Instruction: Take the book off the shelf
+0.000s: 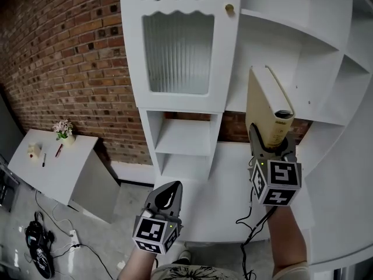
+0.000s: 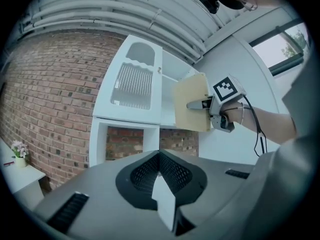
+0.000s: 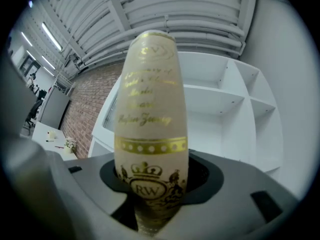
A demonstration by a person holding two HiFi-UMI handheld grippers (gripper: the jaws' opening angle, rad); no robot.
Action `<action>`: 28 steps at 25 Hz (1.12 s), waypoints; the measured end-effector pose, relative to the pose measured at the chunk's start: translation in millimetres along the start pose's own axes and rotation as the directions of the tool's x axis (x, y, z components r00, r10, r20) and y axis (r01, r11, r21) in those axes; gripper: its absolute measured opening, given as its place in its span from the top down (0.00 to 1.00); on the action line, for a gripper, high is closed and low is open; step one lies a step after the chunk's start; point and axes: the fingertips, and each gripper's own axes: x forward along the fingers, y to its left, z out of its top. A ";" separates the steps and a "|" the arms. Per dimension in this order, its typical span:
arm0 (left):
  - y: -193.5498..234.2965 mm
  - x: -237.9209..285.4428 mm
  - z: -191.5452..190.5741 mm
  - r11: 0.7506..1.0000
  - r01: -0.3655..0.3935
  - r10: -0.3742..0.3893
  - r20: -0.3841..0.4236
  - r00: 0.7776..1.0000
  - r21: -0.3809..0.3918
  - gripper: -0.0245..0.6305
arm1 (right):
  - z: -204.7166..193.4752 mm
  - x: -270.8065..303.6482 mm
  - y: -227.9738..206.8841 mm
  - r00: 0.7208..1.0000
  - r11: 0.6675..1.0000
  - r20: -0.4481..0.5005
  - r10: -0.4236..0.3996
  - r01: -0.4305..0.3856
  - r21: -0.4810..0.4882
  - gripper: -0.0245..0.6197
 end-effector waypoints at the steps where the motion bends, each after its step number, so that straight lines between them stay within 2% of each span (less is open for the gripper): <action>1: -3.7 -4.1 -0.2 1.000 -0.007 0.007 0.001 1.000 -0.005 0.95 | -5.2 -8.7 0.7 1.000 1.000 -0.001 0.005 -0.005 0.003 0.60; 10: -41.1 -33.7 -17.5 0.999 -0.035 0.035 -0.022 0.999 -0.006 0.95 | -90.0 -81.9 22.0 0.995 0.997 -0.070 0.070 -0.067 0.049 0.60; 18: -59.8 -43.3 -38.6 0.999 -0.041 0.042 -0.050 0.998 0.017 0.95 | -162.0 -123.6 50.0 0.973 0.981 -0.151 0.173 -0.157 0.114 0.60; 23: -52.1 -39.7 -38.4 0.999 -0.046 0.046 -0.050 0.998 0.011 0.95 | -182.2 -133.7 61.5 0.963 0.974 -0.176 0.205 -0.184 0.130 0.60; 28: -46.7 -33.5 -44.2 0.999 -0.030 0.032 -0.061 0.998 0.028 0.95 | -191.4 -142.3 69.0 0.967 0.980 -0.182 0.176 -0.155 0.124 0.60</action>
